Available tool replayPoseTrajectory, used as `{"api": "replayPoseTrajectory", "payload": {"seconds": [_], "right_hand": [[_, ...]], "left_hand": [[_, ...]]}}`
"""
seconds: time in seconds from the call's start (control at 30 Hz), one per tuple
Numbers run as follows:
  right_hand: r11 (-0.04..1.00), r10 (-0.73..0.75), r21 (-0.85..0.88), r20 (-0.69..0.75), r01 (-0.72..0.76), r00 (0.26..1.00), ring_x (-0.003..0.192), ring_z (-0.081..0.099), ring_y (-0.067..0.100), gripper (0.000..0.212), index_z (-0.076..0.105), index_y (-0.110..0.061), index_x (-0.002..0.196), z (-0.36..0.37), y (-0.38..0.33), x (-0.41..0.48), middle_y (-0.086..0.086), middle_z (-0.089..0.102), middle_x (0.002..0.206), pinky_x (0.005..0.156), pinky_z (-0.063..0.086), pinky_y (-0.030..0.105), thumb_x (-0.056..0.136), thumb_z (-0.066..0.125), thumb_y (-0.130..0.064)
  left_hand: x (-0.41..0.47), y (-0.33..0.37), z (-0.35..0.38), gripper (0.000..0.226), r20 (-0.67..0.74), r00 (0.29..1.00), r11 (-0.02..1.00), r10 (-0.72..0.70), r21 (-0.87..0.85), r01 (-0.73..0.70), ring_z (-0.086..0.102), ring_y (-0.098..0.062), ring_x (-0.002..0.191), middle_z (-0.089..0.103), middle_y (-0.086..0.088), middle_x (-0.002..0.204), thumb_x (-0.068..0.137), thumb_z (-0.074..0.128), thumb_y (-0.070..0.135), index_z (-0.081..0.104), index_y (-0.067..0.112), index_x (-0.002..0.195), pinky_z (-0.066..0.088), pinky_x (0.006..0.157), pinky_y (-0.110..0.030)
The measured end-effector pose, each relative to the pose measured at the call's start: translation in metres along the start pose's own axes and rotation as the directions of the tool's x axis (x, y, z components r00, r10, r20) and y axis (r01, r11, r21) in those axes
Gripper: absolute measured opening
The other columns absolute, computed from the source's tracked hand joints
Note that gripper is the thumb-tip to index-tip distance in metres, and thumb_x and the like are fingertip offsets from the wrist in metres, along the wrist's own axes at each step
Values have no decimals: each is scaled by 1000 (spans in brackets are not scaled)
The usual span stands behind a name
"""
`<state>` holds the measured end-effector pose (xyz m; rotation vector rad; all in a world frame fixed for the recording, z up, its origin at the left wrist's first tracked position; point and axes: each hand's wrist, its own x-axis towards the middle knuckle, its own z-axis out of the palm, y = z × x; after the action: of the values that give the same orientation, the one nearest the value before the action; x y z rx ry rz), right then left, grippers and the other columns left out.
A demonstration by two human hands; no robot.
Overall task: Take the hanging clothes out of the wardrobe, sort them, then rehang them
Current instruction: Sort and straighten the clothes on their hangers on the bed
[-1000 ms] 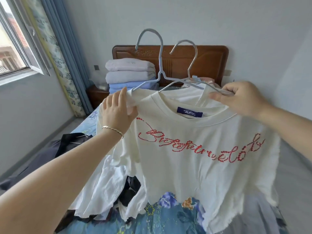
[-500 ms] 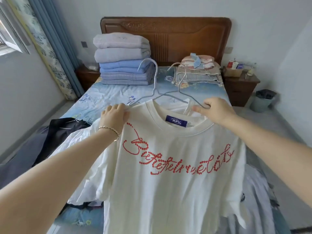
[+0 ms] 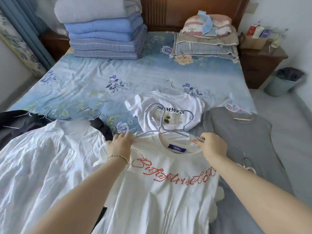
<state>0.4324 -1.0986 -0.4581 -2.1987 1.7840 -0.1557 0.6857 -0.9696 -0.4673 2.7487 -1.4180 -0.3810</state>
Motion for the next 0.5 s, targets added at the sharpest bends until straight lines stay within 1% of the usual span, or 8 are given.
{"api": "replayPoseTrajectory", "payload": {"seconds": [0.07, 0.13, 0.2, 0.23, 0.3, 0.33, 0.43, 0.5], "right_hand": [[1000, 25, -7, -6, -25, 1000, 66, 45, 23, 51, 31, -17, 57, 27, 0, 32, -3, 42, 61, 53, 25, 30, 86, 60, -47], [999, 50, 11, 1, -50, 999, 70, 49, 23, 45, 38, -15, 62, 55, 0, 62, 1, 51, 74, 57, 28, 29, 87, 59, -44], [992, 98, 80, 43, -101, 994, 83, 57, 27, 25, 54, -13, 75, 84, 0, 89, 6, 60, 92, 63, 36, 31, 89, 61, -34], [985, 128, 112, 48, -133, 991, 94, 58, 29, 14, 62, -11, 89, 98, 0, 100, 9, 60, 103, 71, 41, 33, 90, 60, -25], [975, 190, 98, 86, -198, 978, 114, 51, 30, 28, 59, -10, 118, 124, 2, 113, 12, 53, 123, 87, 42, 36, 91, 50, -9], [972, 215, 74, 117, -224, 970, 120, 48, 29, 36, 55, -10, 125, 134, 3, 116, 12, 49, 128, 92, 40, 36, 91, 46, -4], [971, 219, 44, 209, -233, 953, 119, 48, 29, 40, 53, -10, 126, 163, 3, 118, 11, 47, 131, 92, 40, 34, 90, 43, 2], [975, 197, 63, 206, -214, 959, 117, 50, 29, 38, 55, -8, 123, 176, 2, 125, 12, 49, 129, 90, 41, 34, 89, 43, 3]], "left_hand": [[38, 0, 25, 32, 36, 999, 1000, -11, -11, 12, 38, -22, 127, 50, 1, 131, 101, 35, 33, 47, 22, 128, 34, 98, -39], [73, 2, 48, 30, 61, 998, 999, -11, -49, 14, 38, -25, 127, 50, -3, 130, 100, 37, 28, 49, 18, 125, 36, 97, -39], [101, 5, 72, 28, 101, 995, 993, -26, -111, 37, 39, -28, 125, 49, -8, 129, 100, 39, 23, 48, 11, 123, 38, 96, -40], [113, 7, 83, 28, 121, 992, 985, -39, -162, 59, 40, -29, 123, 47, -11, 130, 99, 39, 19, 47, 9, 124, 39, 95, -41], [128, 11, 104, 33, 159, 985, 960, -69, -258, 109, 43, -32, 122, 42, -13, 135, 96, 39, 7, 45, 7, 128, 39, 96, -40], [133, 13, 112, 39, 185, 980, 948, -77, -290, 130, 42, -31, 123, 38, -13, 139, 93, 39, 1, 43, 8, 131, 37, 97, -39], [141, 19, 131, 45, 252, 964, 912, -85, -370, 177, 41, -28, 126, 32, -10, 144, 92, 37, -2, 40, 9, 135, 34, 99, -32], [150, 21, 139, 43, 258, 961, 890, -101, -407, 203, 42, -27, 125, 35, -10, 143, 93, 36, 0, 41, 9, 135, 34, 97, -31]]}}
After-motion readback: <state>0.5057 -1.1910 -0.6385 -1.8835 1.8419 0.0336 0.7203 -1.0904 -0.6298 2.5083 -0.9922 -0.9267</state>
